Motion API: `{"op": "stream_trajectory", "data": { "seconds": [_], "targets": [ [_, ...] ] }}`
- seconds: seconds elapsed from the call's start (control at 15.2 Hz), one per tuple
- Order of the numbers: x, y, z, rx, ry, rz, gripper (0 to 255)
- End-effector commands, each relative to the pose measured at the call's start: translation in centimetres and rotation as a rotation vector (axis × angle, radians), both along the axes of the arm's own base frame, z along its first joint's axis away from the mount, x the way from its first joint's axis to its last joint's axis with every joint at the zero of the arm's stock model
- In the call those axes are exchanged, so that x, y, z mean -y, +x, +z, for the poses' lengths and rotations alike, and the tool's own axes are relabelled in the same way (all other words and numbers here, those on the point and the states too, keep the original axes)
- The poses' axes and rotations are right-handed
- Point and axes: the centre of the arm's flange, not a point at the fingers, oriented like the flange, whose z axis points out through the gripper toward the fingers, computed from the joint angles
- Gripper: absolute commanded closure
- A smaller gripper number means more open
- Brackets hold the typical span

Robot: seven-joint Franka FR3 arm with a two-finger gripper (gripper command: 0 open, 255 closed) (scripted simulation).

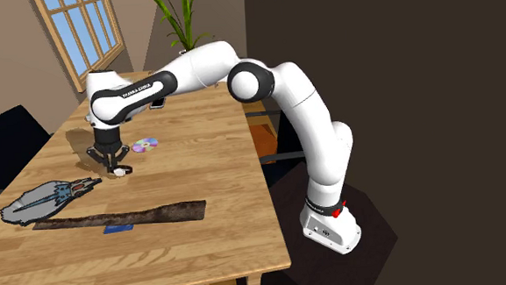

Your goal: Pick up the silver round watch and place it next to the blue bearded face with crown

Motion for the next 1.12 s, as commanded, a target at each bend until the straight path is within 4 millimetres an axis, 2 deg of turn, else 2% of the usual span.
{"op": "stream_trajectory", "data": {
  "seconds": [0.0, 0.33, 0.86, 0.92, 1.06],
  "targets": [
    [0.0, 0.0, -1.0, 0.0, 0.0, 0.0, 255],
    [0.0, 0.0, -3.7, 0.0, 0.0, 0.0, 255],
    [0.0, 0.0, -3.7, 0.0, 0.0, 0.0, 255],
    [0.0, 0.0, -3.7, 0.0, 0.0, 0.0, 0],
    [0.0, 0.0, -3.7, 0.0, 0.0, 0.0, 0]
  ]
}}
